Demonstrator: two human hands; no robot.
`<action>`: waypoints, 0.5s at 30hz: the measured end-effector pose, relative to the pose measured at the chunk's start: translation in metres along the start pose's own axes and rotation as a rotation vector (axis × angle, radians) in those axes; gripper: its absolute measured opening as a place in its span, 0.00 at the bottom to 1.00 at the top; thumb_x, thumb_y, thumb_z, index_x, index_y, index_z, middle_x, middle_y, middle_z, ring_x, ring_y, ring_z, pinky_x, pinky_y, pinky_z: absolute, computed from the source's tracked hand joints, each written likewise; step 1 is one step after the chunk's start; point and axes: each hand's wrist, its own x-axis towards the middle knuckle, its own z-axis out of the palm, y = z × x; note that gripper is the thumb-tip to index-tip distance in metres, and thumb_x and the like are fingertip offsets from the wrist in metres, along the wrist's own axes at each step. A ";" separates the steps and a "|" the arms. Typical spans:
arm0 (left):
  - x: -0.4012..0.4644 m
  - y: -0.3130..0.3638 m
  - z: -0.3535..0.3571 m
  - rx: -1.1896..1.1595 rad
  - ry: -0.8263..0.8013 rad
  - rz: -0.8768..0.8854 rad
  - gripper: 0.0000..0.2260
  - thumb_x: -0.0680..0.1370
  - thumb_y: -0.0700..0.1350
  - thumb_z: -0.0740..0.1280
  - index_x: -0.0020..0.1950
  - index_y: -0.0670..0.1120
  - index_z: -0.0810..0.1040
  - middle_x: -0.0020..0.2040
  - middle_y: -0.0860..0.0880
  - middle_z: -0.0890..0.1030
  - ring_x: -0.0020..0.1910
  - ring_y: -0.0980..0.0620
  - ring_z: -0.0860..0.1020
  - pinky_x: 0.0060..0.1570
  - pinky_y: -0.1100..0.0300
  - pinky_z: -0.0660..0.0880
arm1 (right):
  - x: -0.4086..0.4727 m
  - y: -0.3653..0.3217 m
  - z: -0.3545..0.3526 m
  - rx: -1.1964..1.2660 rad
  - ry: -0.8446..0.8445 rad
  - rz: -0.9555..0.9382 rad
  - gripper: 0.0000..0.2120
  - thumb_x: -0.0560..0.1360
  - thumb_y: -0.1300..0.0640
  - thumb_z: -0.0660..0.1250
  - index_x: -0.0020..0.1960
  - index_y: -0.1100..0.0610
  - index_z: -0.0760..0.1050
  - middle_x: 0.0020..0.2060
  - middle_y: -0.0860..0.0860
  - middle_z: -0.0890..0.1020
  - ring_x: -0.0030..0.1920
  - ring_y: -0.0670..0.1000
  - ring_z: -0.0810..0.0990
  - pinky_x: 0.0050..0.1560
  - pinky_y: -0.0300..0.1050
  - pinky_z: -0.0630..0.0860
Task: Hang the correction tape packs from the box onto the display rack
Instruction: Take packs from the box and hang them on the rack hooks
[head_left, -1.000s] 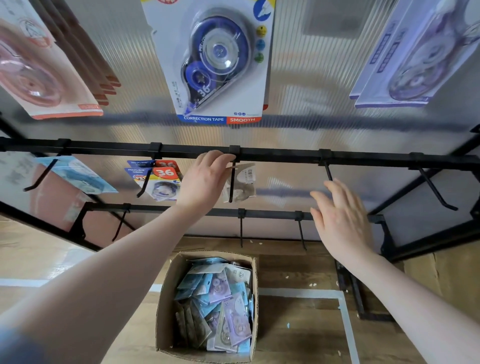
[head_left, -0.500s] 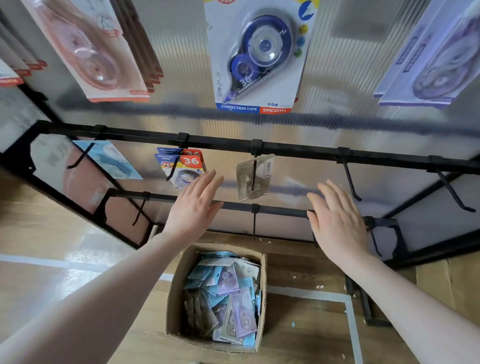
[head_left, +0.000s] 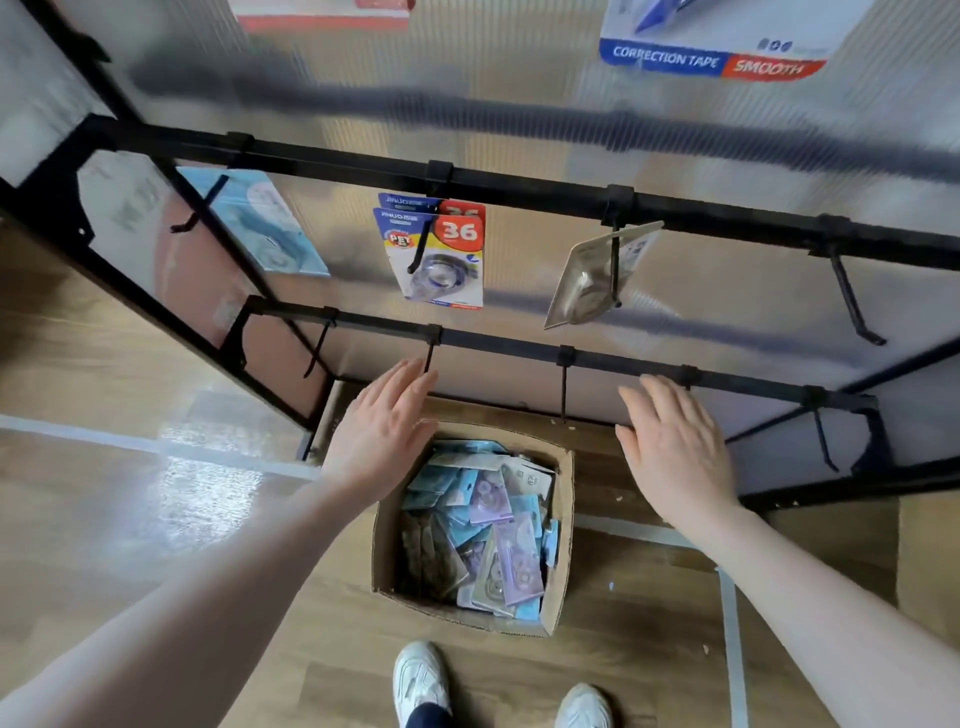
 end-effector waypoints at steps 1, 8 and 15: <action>-0.004 -0.007 0.006 -0.002 -0.019 -0.006 0.24 0.75 0.52 0.57 0.66 0.40 0.72 0.66 0.41 0.74 0.65 0.42 0.72 0.62 0.47 0.68 | -0.002 -0.005 0.006 -0.002 -0.020 0.002 0.20 0.68 0.60 0.74 0.59 0.63 0.76 0.56 0.62 0.79 0.56 0.63 0.78 0.55 0.58 0.75; -0.032 -0.045 0.045 -0.052 -0.110 -0.039 0.25 0.74 0.46 0.70 0.69 0.42 0.69 0.70 0.42 0.69 0.69 0.42 0.68 0.66 0.51 0.57 | -0.018 -0.036 0.042 -0.024 -0.133 0.021 0.21 0.65 0.59 0.76 0.56 0.62 0.78 0.53 0.61 0.80 0.53 0.62 0.80 0.52 0.58 0.76; -0.043 -0.069 0.082 -0.053 -0.245 -0.026 0.25 0.74 0.47 0.69 0.69 0.42 0.69 0.68 0.41 0.71 0.66 0.41 0.71 0.62 0.44 0.70 | -0.032 -0.053 0.082 -0.010 -0.228 0.069 0.22 0.63 0.60 0.78 0.55 0.63 0.78 0.51 0.61 0.81 0.52 0.62 0.81 0.50 0.57 0.78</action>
